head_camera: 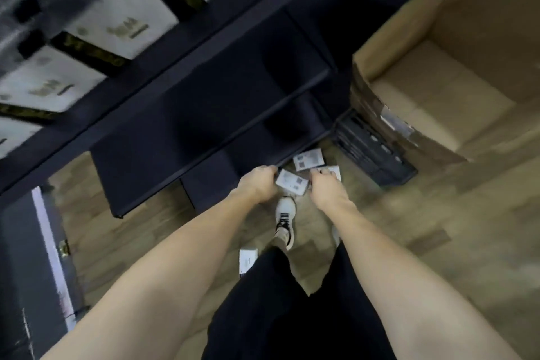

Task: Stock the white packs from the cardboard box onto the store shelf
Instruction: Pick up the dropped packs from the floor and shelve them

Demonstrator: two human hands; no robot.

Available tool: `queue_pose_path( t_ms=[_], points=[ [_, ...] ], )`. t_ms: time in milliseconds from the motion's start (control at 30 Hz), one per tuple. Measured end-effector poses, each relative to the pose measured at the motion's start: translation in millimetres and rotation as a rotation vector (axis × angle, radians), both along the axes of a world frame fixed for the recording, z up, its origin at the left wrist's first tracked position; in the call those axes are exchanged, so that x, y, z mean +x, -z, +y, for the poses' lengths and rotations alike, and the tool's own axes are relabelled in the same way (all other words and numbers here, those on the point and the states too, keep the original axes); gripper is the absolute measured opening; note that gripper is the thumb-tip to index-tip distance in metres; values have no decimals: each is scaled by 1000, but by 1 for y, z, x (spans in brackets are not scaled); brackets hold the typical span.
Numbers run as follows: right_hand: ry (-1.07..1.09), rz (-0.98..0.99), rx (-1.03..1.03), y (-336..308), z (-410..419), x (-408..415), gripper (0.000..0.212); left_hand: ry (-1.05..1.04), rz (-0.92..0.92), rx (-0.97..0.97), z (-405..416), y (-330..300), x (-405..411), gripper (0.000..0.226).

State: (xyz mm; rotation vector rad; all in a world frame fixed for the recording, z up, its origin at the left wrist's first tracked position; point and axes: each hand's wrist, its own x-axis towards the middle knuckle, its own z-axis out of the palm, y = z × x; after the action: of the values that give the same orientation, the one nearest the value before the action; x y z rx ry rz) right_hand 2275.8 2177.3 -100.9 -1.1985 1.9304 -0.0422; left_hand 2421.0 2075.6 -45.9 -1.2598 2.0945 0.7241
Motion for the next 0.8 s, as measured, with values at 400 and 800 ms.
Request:
queue_pose_path(
  t_ms=[400,800],
  points=[
    [266,-58,240,200,-11,44,45,306,-81,90,-37,244,5,34],
    [364,-45,152,445,-31,89,45,385,-80,45,-46,502,55,56]
  ],
)
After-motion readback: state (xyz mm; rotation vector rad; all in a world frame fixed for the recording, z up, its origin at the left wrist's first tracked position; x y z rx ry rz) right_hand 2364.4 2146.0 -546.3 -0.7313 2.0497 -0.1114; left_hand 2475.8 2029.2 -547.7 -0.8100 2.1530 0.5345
